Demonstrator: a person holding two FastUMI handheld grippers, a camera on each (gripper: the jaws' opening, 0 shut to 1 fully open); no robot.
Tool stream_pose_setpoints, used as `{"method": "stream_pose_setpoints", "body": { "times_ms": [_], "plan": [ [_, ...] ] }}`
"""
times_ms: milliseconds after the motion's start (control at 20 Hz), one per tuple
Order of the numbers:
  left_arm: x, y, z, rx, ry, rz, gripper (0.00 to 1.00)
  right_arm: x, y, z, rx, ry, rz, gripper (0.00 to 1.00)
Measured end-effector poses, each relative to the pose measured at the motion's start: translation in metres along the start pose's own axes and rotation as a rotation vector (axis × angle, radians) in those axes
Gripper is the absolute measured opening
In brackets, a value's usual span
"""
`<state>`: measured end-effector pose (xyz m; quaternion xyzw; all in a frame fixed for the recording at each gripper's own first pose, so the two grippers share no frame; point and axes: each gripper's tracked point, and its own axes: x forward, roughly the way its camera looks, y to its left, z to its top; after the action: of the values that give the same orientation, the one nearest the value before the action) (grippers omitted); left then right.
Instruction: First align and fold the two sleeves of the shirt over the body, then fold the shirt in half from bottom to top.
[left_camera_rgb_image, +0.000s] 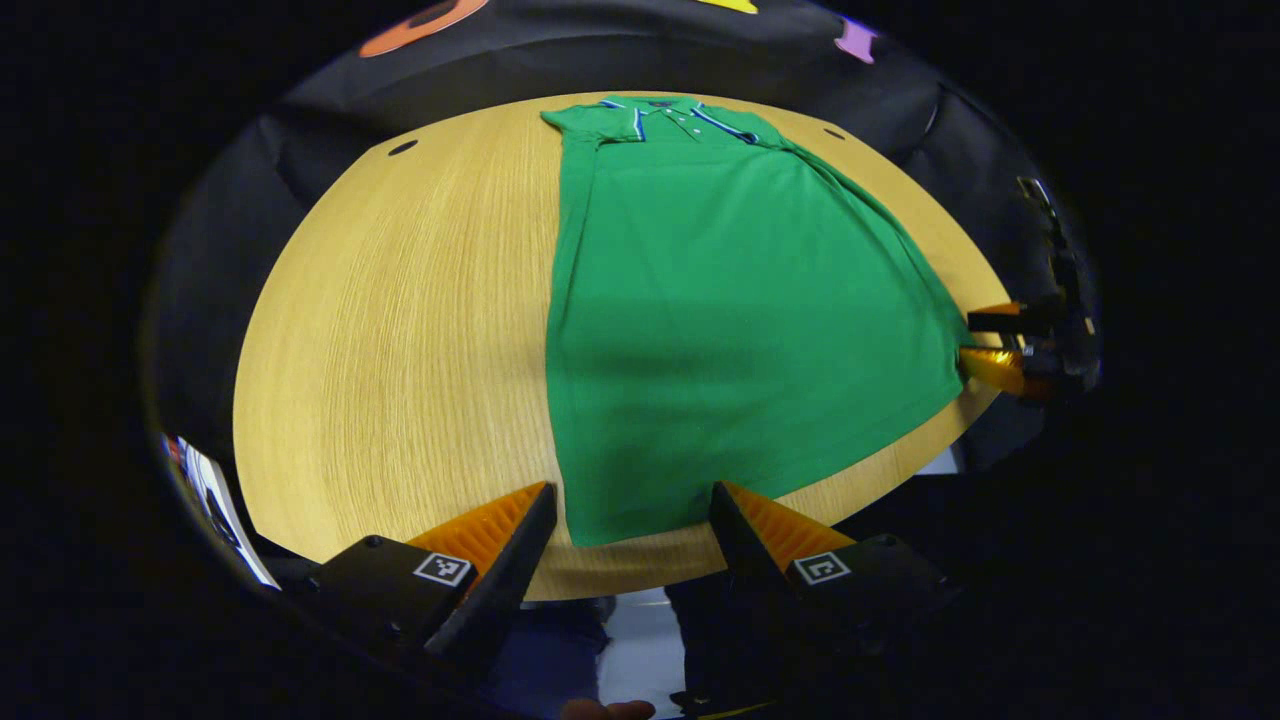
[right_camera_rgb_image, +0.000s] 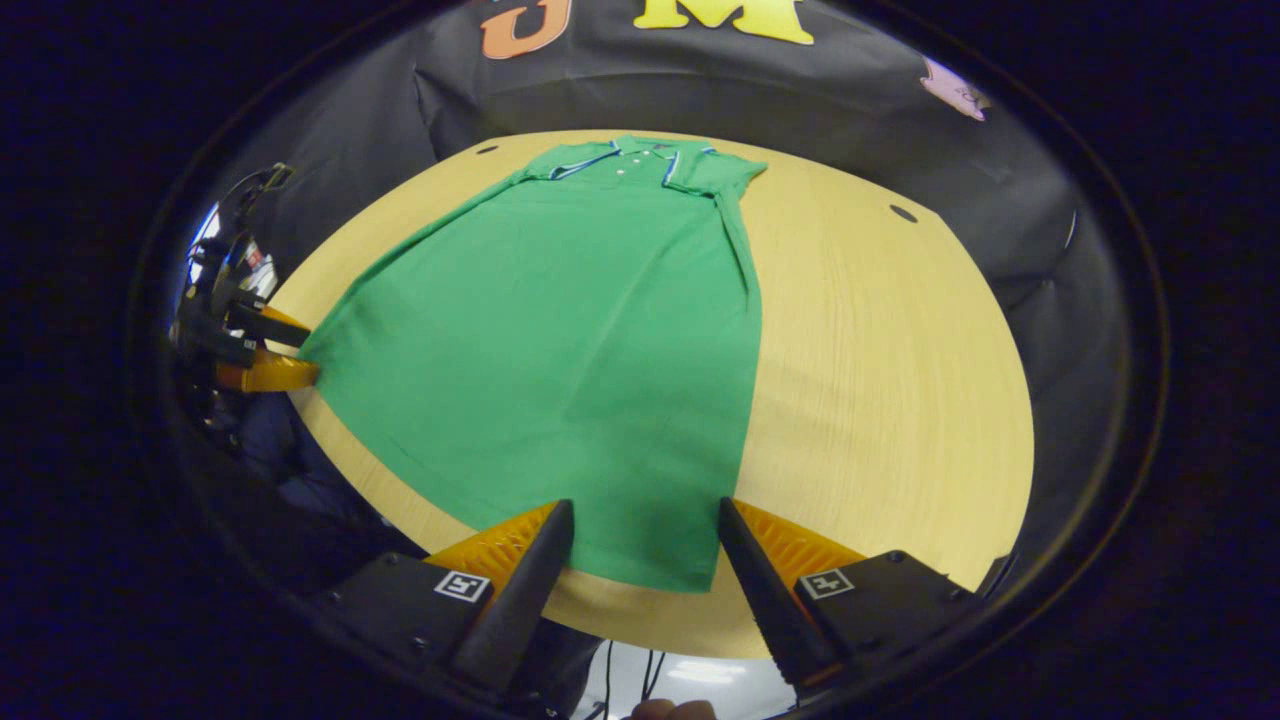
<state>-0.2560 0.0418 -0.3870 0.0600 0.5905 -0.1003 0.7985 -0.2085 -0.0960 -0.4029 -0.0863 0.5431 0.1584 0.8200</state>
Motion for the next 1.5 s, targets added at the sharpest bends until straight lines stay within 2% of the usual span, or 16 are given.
{"method": "stream_pose_setpoints", "body": {
  "times_ms": [150, 200, 250, 300, 400, 450, 650, 900, 1500],
  "plan": [
    [-0.001, 0.001, 0.003, -0.032, -0.016, 0.008, 1.0, 0.001, 0.0, -0.001, 0.0, -0.015, 0.001, 0.96],
    [0.0, 0.006, 0.002, -0.045, -0.024, 0.016, 1.0, 0.001, -0.001, 0.002, 0.004, -0.021, 0.001, 0.78],
    [0.002, 0.006, 0.008, -0.055, -0.034, 0.021, 0.93, 0.002, 0.0, 0.002, 0.003, -0.02, 0.005, 0.6],
    [0.009, 0.011, 0.014, -0.049, -0.046, 0.037, 0.81, 0.002, 0.0, 0.006, -0.005, -0.033, 0.0, 0.42],
    [0.007, 0.009, 0.02, -0.024, -0.039, 0.018, 0.08, 0.002, 0.002, 0.01, -0.022, -0.04, -0.003, 0.07],
    [0.007, 0.008, 0.021, -0.019, -0.038, -0.001, 0.04, 0.002, 0.001, 0.008, -0.04, -0.034, 0.002, 0.02],
    [0.004, 0.006, 0.029, -0.079, -0.048, -0.055, 0.03, -0.001, 0.001, 0.016, -0.038, -0.02, 0.034, 0.03],
    [-0.013, 0.003, 0.057, -0.117, -0.118, -0.094, 0.03, -0.014, -0.004, 0.039, 0.072, -0.041, 0.059, 0.02],
    [-0.055, 0.017, 0.163, -0.197, -0.333, -0.137, 0.03, -0.046, -0.035, 0.153, 0.175, -0.235, 0.052, 0.03]
  ]
}}
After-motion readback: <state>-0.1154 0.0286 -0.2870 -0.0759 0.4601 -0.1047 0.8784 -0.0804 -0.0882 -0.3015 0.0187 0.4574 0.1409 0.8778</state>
